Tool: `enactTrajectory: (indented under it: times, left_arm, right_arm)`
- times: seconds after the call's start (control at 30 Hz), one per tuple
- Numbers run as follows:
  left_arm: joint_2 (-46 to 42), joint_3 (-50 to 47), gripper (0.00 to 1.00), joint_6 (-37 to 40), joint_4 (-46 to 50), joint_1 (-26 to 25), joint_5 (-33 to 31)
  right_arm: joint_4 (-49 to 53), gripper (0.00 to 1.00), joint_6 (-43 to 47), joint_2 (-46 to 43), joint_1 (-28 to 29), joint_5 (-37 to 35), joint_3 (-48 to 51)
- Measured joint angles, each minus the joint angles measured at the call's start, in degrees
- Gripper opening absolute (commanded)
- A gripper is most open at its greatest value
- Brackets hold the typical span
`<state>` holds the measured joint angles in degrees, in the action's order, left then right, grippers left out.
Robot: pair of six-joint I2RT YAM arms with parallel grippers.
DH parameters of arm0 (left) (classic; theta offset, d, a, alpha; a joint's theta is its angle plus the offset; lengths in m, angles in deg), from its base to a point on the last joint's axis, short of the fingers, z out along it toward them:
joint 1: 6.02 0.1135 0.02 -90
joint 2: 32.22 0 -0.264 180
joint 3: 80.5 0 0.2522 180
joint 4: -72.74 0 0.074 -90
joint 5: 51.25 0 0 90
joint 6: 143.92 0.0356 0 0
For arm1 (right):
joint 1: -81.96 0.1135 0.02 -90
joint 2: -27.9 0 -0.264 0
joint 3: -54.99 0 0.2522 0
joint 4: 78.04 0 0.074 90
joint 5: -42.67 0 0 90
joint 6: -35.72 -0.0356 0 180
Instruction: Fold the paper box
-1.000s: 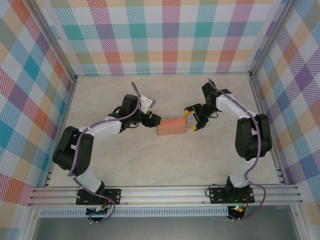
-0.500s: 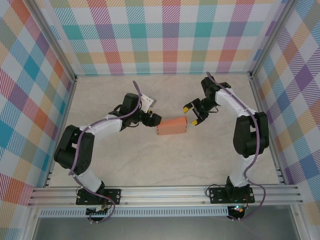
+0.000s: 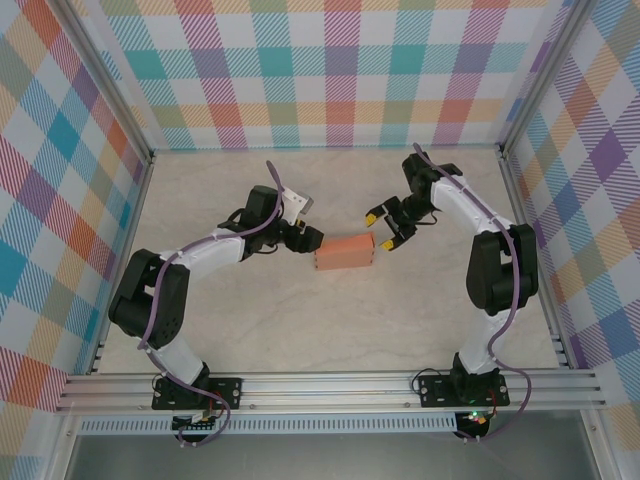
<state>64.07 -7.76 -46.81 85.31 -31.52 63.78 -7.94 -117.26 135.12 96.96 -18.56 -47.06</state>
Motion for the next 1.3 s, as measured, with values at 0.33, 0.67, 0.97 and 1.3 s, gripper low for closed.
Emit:
enactTrajectory:
  times: [0.33, 0.67, 0.97, 1.3]
  left_arm:
    - [0.20, 0.11, 0.76, 0.00, -0.02, 0.00, 0.04]
    - [0.85, 0.11, 0.76, 0.04, 0.42, 0.02, -0.17]
    - [0.85, 0.11, 0.76, 0.02, 0.39, 0.02, -0.20]
    - [1.09, 0.11, 0.76, 0.02, -0.04, 0.00, -0.13]
  right_arm:
    - [-1.40, 0.52, -1.95, 0.00, 0.37, 1.60, 0.00]
    - [-2.93, 0.48, -4.15, 0.85, 0.37, 2.78, 1.31]
    - [-3.06, 0.57, -3.76, 0.87, 0.46, 1.90, 1.51]
    - [-0.31, 0.72, -1.22, -0.17, 0.52, -0.81, 1.86]
